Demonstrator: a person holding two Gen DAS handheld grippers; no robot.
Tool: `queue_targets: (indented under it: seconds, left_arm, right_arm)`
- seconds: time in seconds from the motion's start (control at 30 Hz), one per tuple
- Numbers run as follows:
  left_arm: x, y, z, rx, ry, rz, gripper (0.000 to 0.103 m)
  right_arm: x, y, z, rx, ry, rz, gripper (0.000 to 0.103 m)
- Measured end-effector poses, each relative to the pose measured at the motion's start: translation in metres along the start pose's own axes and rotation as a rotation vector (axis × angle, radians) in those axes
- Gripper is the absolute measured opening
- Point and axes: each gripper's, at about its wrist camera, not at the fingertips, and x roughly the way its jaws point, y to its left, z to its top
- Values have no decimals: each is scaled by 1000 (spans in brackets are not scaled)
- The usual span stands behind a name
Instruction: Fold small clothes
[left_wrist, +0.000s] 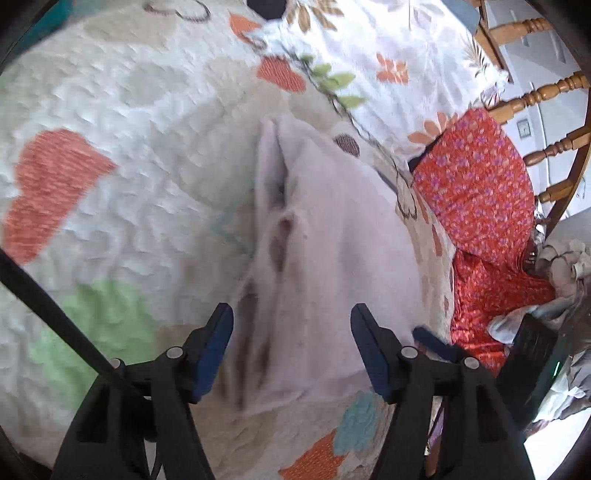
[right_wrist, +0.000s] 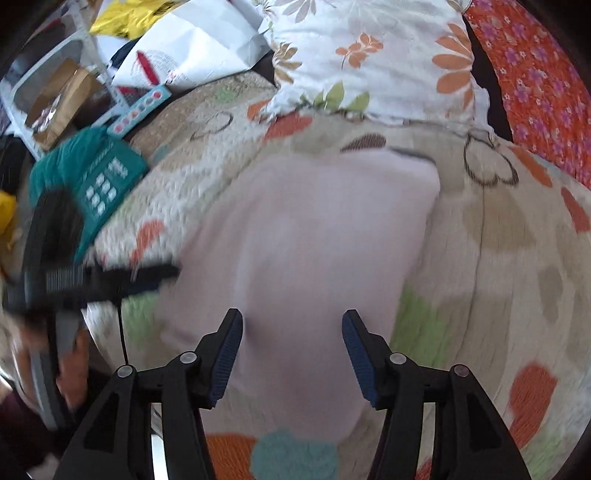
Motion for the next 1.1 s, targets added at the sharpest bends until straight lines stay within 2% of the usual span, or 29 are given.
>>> queue_targets:
  seconds: [0.1,0.17,0.27,0.33,0.37,0.4,0.43,0.47,0.6,0.7,0.8,0.93,0.97,1.0,1.03,1.07,1.1]
  left_arm:
    - [12,-1,-7,8,27,38,62]
    - [17,-1,-10,11,64,45,17]
    - [9,1,-14,10,63,28,10]
    - [1,2,-17,17,58,20,10]
    - [-4,4,-20,18,58,15,10]
    - [-7,6,-22,16,60,10,9]
    - [-10,8,-25,11,65,4,9]
    - [-12,11,-27,3,73,-8,9]
    - [-22,14,-36,-27,96,-58,8]
    - [-21,13,-44,-5,99,2,8]
    - [-14,19,-45,-11,94,80,11]
    - [-22,21,-47,-23,75,72,20]
    - [-27,19,-47,-9,61,81,29]
    - [-34,15,-48,9,36,102,37]
    - [-40,13,-48,18,15,115,47]
    - [-47,11,-48,30,-15,128,51]
    - [-55,8,-49,46,-44,144,52]
  right_arm:
    - [7,6,-20,-15,-50,-9,67]
    - [11,12,-25,-39,-88,-41,67]
    - [13,25,-35,-95,-104,-81,68]
    - [11,30,-40,-121,-111,-96,69]
    - [11,34,-44,-157,-112,-149,68]
    - [14,36,-47,-180,-106,-185,61]
    - [17,38,-50,-197,-96,-217,22]
    - [20,37,-52,-196,-73,-227,7]
    - [-1,29,-59,-144,-102,-200,8]
    - [-19,25,-70,-130,-103,-194,5]
    - [-16,19,-84,-127,-62,-206,3]
    - [-17,8,-96,-79,-57,-178,5]
    - [-20,6,-96,-70,-54,-167,7]
    - [-21,4,-95,-67,-53,-165,17]
    - [-26,2,-95,-65,-58,-168,32]
    - [-31,-1,-95,-62,-68,-174,41]
    - [-35,-3,-94,-59,-77,-180,42]
